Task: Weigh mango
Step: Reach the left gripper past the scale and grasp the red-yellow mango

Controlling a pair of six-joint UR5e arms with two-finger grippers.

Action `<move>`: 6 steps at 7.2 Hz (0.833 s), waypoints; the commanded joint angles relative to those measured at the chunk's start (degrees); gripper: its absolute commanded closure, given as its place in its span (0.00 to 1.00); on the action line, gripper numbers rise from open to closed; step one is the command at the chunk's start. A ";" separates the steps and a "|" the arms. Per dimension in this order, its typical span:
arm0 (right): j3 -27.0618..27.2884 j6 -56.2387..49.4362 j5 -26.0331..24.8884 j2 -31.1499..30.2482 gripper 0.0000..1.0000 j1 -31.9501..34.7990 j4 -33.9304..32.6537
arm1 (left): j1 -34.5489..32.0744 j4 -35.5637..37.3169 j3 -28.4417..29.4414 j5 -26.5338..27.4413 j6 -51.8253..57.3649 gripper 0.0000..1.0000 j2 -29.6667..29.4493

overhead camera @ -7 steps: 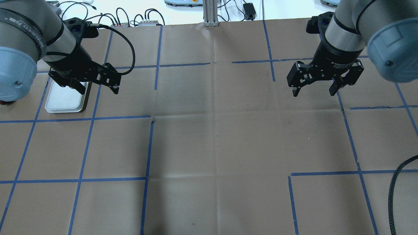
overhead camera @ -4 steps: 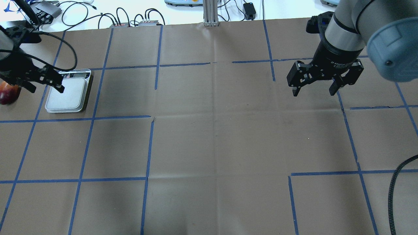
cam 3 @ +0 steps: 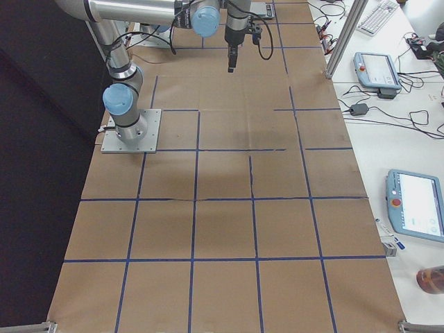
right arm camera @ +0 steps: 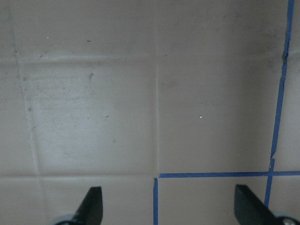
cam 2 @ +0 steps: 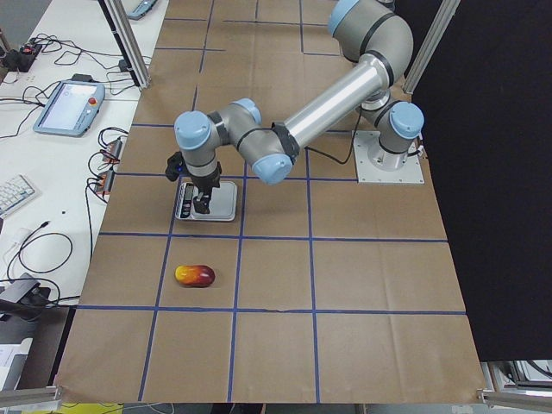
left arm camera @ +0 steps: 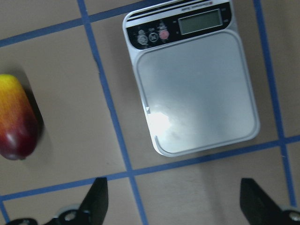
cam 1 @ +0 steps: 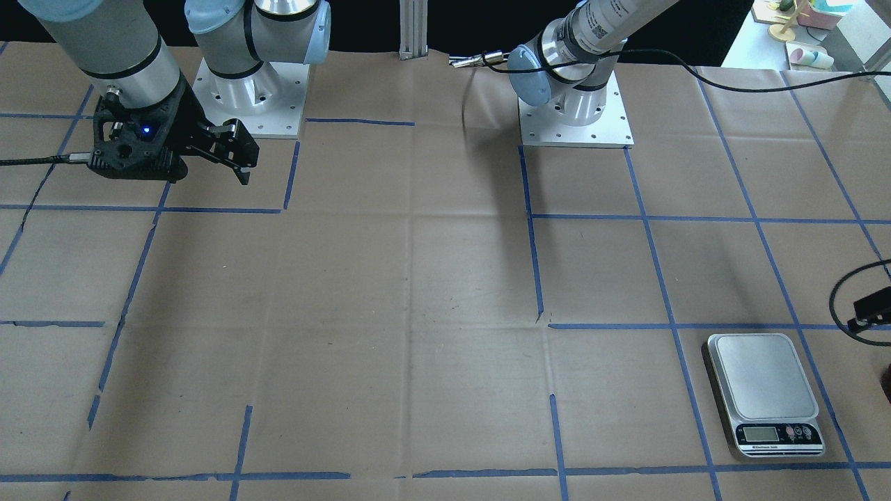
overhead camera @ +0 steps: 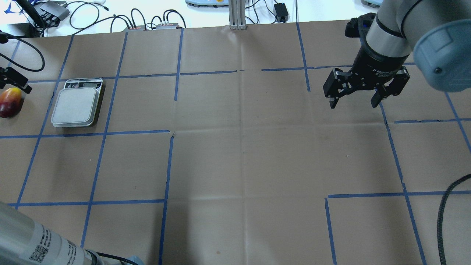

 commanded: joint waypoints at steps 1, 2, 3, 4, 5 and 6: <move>0.00 0.00 0.00 0.00 0.00 0.00 0.00 | 3.26 0.17 13.44 -0.38 -0.95 0.00 -12.53; 0.00 0.00 0.09 0.00 0.00 0.00 0.00 | 5.18 0.17 17.76 -0.55 -2.27 0.00 -17.03; 0.00 0.00 0.00 0.00 0.00 0.00 0.00 | 6.42 0.08 18.76 -1.25 -4.80 0.00 -18.73; 0.00 0.00 0.00 0.00 0.00 0.00 0.00 | 6.69 0.08 19.56 -1.52 -5.70 0.00 -19.53; 0.00 0.00 0.00 0.00 0.00 0.00 0.00 | 6.69 0.08 20.00 -1.43 -5.62 0.00 -20.75; 0.00 0.00 0.00 0.00 0.00 0.00 0.00 | 6.69 -0.09 21.05 -1.52 -5.62 0.00 -21.90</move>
